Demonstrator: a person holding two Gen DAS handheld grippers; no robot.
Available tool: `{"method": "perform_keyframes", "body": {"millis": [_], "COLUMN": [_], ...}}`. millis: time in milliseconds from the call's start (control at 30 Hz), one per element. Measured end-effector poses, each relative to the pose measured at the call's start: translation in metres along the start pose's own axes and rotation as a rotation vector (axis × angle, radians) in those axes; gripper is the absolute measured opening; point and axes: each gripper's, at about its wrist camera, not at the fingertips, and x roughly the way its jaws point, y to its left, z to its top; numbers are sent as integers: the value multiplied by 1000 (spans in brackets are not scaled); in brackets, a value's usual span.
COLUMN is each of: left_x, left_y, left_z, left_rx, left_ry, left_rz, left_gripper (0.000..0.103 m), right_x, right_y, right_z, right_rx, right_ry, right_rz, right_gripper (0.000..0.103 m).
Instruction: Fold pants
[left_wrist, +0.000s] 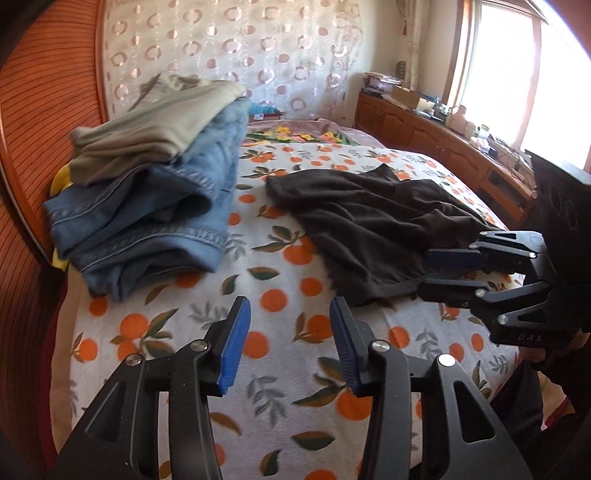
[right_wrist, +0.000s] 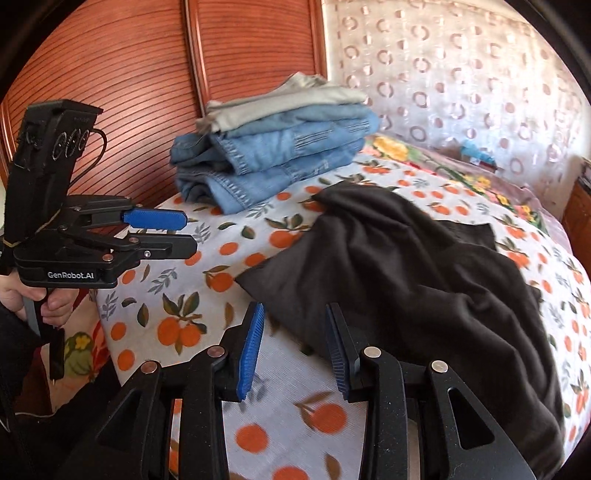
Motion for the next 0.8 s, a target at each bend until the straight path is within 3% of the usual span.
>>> {"method": "perform_keyframes", "body": {"millis": [400,433,467,600,800], "left_x": [-5,-5,-5,-4,3], "left_y": [11,11,11,6,-17], "left_z": [-5,-5,-5,-4,5], "left_rx": [-29,-30,-30,-24,7], "left_ry": [-13,-13,-12,-11,-11], "left_rz": [10,9,8,1,-34], "left_gripper": [46,46,46,46,46], "right_x": [56,58,57,28,-60], "right_y": [20,19,17,-14,-82], "right_z": [27,30,32,37,21], "right_rx": [-100,-86,-77,23,173], "right_ry": [119,112,103,-1,-176], "right_rz": [-13,2,5,5,-127], "right_gripper": [35,17,4,2,2]}}
